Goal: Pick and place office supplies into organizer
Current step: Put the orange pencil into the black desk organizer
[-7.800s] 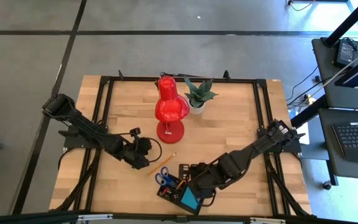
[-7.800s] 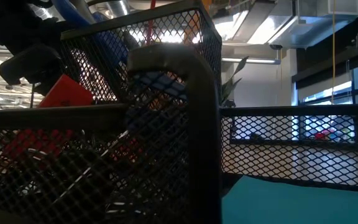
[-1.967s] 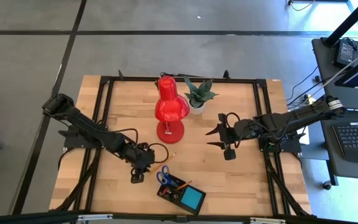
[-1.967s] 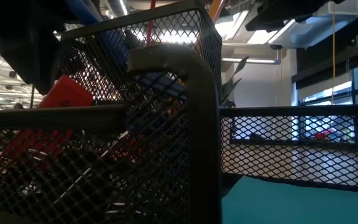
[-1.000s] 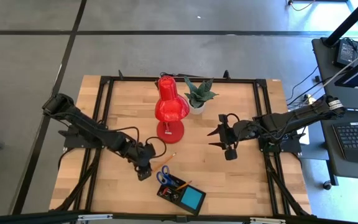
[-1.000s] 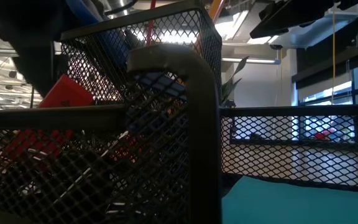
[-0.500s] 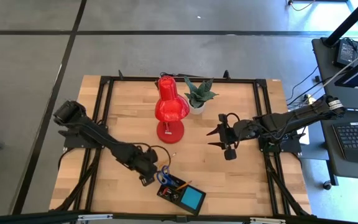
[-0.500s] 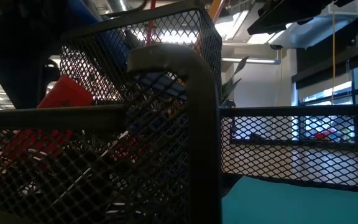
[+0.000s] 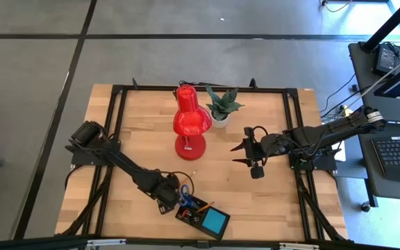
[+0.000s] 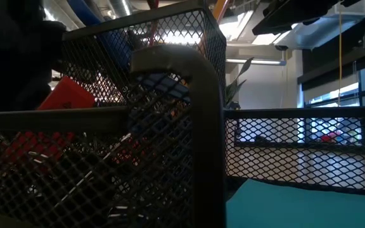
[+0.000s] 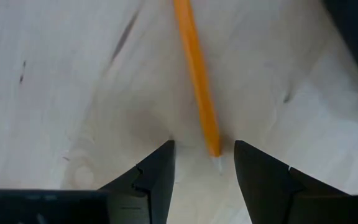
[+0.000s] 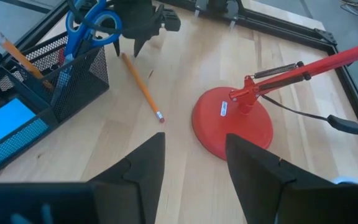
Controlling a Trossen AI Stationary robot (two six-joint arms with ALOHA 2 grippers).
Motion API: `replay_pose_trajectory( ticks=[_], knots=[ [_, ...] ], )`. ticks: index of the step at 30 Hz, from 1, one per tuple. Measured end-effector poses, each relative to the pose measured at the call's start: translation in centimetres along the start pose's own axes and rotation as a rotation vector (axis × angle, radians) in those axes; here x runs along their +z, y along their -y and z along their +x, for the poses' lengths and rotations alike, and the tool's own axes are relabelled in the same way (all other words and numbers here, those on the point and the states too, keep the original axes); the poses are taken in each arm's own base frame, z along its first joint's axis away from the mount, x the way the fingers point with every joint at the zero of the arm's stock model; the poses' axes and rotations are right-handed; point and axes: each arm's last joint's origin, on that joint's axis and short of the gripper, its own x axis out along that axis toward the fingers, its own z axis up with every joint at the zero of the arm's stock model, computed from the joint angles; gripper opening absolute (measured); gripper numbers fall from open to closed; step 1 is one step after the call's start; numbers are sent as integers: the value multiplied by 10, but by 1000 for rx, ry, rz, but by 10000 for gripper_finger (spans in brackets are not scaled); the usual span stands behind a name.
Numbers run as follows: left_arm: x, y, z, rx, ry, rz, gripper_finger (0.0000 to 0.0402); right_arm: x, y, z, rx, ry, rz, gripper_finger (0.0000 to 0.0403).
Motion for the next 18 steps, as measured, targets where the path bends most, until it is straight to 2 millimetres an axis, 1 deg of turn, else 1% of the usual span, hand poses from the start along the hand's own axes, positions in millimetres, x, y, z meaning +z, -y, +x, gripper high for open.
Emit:
replay_pose_trajectory(
  ticks=[5, 10, 14, 18],
  knots=[
    [1, 0, 2, 7, -6, 11, 158, 0, 0, 0, 0, 1, 0, 171],
    [0, -1, -1, -7, -12, 11, 158, 0, 0, 0, 0, 2, 1, 171],
    [0, -1, -2, -11, -16, 47, 159, 0, 0, 0, 0, 2, 0, 171],
    [0, -1, -1, -4, -20, 49, 151, 0, 0, 0, 0, 2, -1, 171]
  ],
)
